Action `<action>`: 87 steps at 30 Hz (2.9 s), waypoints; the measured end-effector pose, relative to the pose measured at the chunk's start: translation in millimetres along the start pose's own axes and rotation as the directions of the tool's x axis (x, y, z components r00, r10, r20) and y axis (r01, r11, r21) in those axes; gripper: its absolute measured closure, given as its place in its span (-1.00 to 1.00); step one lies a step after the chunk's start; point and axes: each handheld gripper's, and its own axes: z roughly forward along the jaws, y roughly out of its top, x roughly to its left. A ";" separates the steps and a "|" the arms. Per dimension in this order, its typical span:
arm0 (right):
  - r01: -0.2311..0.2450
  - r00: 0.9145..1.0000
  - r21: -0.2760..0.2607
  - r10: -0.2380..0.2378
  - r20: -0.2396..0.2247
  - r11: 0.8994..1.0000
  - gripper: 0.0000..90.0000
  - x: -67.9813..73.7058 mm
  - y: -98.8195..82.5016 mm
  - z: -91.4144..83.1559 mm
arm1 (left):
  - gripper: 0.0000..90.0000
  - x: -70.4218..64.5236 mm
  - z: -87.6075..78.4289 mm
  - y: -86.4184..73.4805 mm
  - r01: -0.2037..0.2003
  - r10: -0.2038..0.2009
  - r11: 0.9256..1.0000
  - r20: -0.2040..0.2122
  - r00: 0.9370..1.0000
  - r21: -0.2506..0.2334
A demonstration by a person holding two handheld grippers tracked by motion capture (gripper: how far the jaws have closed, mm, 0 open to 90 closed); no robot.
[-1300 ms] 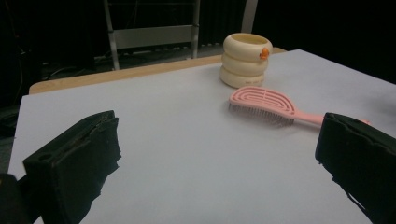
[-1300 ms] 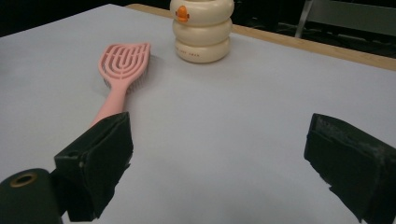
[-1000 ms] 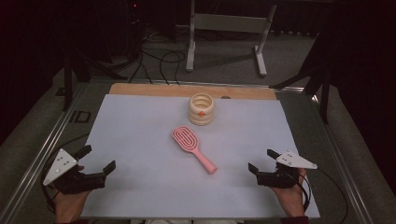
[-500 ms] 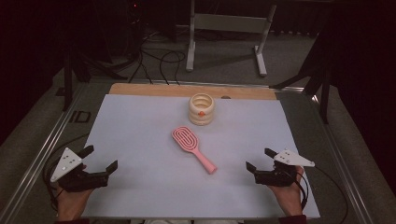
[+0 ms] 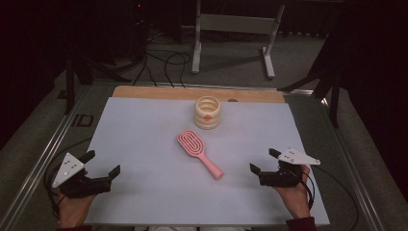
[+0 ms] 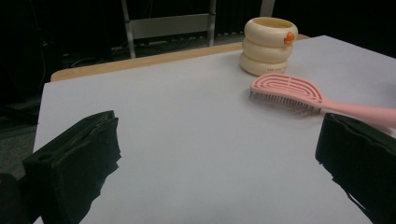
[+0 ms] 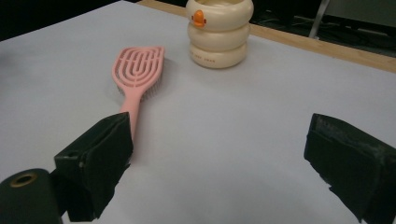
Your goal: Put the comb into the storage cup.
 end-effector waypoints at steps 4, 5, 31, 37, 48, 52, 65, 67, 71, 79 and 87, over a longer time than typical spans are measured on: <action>-0.003 1.000 0.006 0.003 -0.009 1.000 -0.83 2.0 8.8 3.1 | -0.99 -1.0 0.4 0.4 -0.001 0.001 1.000 0.002 1.000 0.002; -0.003 1.000 0.008 0.003 -0.013 1.000 -0.83 2.3 10.7 4.0 | -1.00 -1.1 0.5 0.4 -0.003 0.003 1.000 0.002 1.000 0.004; 0.044 0.996 0.070 -0.039 -0.076 0.997 -0.83 20.5 39.3 38.6 | -1.00 1.0 0.9 -1.2 0.010 -0.010 1.000 -0.029 1.000 0.011; 0.054 0.996 0.086 -0.047 -0.081 0.995 -0.83 25.5 45.8 45.7 | -1.00 2.1 0.8 -2.0 0.013 -0.013 1.000 -0.035 0.999 0.007; 0.074 0.993 0.109 -0.063 -0.099 0.991 -0.83 33.4 55.1 57.0 | -1.00 1.7 1.3 -1.9 0.011 -0.010 1.000 -0.032 0.999 0.005; 0.086 0.992 0.116 -0.074 -0.104 0.990 -0.83 35.3 57.9 60.3 | -1.00 1.5 1.7 -1.9 0.011 -0.010 1.000 -0.032 0.999 0.007; 0.099 0.989 0.172 -0.079 -0.121 0.980 -0.83 45.8 66.1 80.8 | -1.00 1.3 2.5 -2.3 0.018 -0.018 1.000 -0.030 0.999 0.020; 0.100 0.989 0.177 -0.079 -0.122 0.979 -0.83 46.5 66.5 82.3 | -1.00 1.0 2.7 -2.3 0.020 -0.019 1.000 -0.031 0.999 0.022; 0.103 0.988 0.197 -0.078 -0.130 0.975 -0.83 50.0 67.9 88.7 | -1.00 0.4 3.2 -2.2 0.017 -0.017 1.000 -0.029 0.999 0.026; 0.118 0.986 0.238 -0.086 -0.144 0.964 -0.83 56.2 70.4 102.6 | -1.00 0.2 3.7 -2.5 0.018 -0.017 0.999 -0.028 0.999 0.027; 0.126 0.985 0.270 -0.087 -0.152 0.954 -0.83 59.4 71.9 111.0 | -1.00 0.2 4.1 -2.9 0.018 -0.017 0.999 -0.027 0.999 0.029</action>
